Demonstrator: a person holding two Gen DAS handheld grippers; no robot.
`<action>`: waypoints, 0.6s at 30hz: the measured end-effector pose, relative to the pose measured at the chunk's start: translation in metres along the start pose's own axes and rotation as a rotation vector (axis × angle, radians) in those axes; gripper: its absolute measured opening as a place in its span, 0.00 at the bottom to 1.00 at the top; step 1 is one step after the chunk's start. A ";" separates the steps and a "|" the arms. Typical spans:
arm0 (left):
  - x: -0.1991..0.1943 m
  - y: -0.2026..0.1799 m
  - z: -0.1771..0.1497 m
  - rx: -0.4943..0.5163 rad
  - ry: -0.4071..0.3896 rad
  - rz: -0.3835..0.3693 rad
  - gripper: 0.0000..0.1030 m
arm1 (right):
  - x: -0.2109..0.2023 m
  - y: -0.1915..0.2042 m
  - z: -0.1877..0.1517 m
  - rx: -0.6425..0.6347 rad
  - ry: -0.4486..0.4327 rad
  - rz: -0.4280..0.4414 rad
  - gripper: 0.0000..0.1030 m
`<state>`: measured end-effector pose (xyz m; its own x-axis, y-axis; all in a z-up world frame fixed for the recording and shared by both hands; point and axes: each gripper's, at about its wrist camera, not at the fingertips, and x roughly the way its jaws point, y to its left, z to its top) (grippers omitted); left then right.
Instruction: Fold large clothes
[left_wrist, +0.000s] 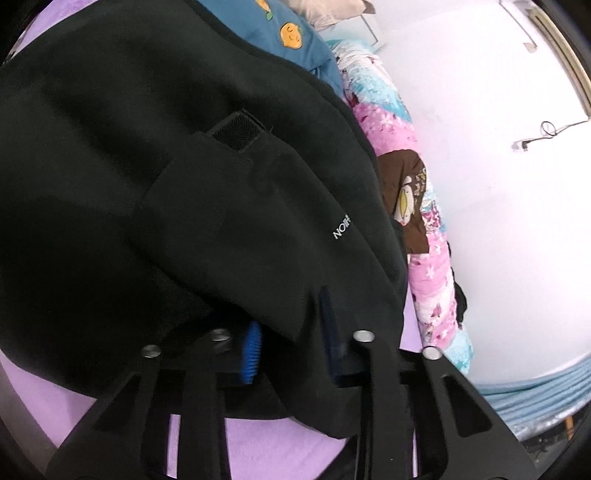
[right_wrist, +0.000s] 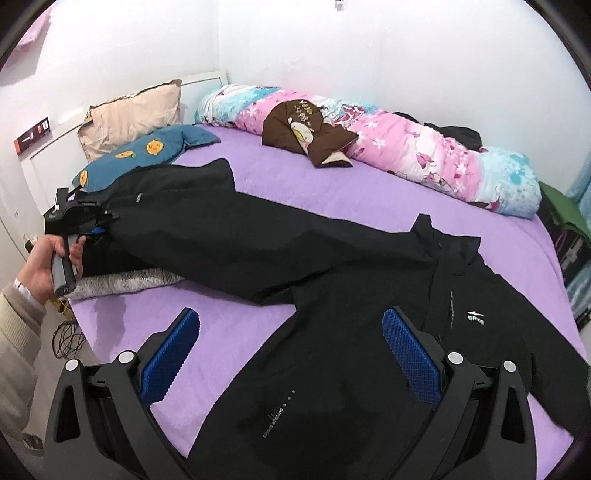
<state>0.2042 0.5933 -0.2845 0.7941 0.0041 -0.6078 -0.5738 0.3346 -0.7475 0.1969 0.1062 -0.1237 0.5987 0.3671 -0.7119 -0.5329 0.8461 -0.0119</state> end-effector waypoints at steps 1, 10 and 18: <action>-0.002 -0.002 -0.002 0.001 -0.011 -0.008 0.15 | -0.002 0.001 0.001 -0.002 -0.009 -0.004 0.95; -0.055 -0.072 -0.044 0.218 -0.230 0.020 0.10 | -0.011 0.019 0.072 -0.106 -0.017 0.112 0.95; -0.087 -0.173 -0.115 0.557 -0.401 0.012 0.10 | -0.030 0.059 0.203 -0.071 0.061 0.289 0.95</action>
<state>0.2110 0.4264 -0.1327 0.8630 0.3234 -0.3882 -0.4794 0.7669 -0.4267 0.2684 0.2237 0.0395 0.3806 0.5626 -0.7339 -0.7178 0.6801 0.1491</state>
